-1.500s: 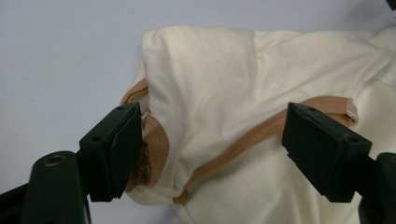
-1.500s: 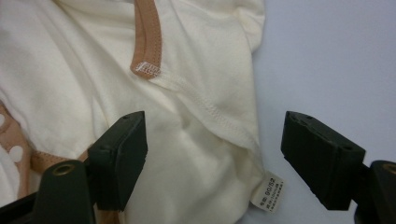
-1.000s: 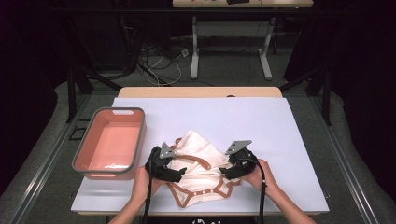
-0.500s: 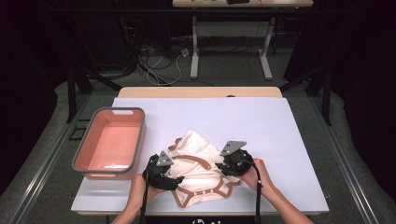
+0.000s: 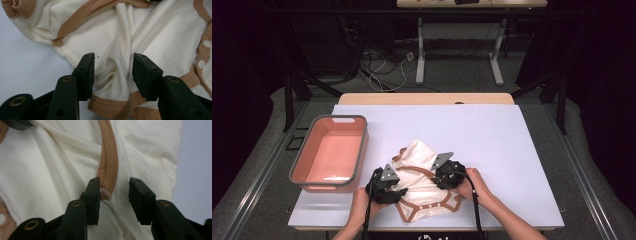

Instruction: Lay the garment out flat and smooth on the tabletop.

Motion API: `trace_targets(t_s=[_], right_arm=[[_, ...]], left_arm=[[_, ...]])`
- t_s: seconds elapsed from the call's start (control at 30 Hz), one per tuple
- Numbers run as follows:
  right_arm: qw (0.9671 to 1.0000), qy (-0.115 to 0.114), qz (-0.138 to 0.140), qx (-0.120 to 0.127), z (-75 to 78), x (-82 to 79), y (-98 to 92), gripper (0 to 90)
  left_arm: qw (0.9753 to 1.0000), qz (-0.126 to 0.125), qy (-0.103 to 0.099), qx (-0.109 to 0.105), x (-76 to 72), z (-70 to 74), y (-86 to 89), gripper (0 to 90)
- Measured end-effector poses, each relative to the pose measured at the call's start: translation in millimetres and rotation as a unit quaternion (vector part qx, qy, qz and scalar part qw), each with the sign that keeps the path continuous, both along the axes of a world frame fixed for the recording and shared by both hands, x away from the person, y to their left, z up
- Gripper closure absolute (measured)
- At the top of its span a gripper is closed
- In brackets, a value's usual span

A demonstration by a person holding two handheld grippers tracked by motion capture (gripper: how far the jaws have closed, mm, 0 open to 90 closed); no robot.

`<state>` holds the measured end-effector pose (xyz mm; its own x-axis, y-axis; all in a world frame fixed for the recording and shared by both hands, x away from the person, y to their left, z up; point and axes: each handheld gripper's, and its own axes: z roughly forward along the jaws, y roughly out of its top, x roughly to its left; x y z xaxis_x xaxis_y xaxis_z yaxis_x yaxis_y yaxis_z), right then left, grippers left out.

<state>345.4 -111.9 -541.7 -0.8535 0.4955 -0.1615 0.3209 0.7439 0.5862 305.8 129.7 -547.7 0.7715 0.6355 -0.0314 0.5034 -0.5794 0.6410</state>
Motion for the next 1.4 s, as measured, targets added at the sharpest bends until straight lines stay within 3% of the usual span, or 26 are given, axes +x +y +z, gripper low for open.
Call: trace_targets(t_s=[0.1, 0.13, 0.33, 0.6, 1.07, 1.4], right_arm=[[0.9999, 0.005, 0.004, 0.012, -3.4, 0.4, -1.7, 68.6], [1.0000, -0.005, -0.001, 0.007, -2.3, -1.0, -2.1, 75.9], [0.9998, -0.010, -0.011, 0.011, -5.5, -1.9, -4.0, 89.1], [0.9996, -0.021, -0.016, 0.010, -3.0, -2.6, -3.4, 89.7], [0.9977, -0.043, -0.041, 0.032, 12.7, 0.9, -16.9, 90.0], [0.9967, -0.046, -0.060, 0.027, 13.6, 4.7, -26.6, 90.0]], left_arm=[[1.0000, -0.004, 0.002, 0.002, 0.3, -2.1, -0.1, 57.5], [1.0000, -0.006, 0.004, 0.007, 0.6, -3.0, -0.6, 60.6], [0.9999, -0.013, 0.004, 0.004, 0.6, -3.4, -0.1, 68.9], [0.9999, -0.017, 0.001, 0.002, 0.9, -3.8, 0.8, 76.6], [0.9994, -0.033, -0.007, 0.006, -0.7, -1.6, 0.6, 79.9], [0.9989, -0.046, -0.008, 0.011, -2.6, 2.1, 2.6, 81.1]])
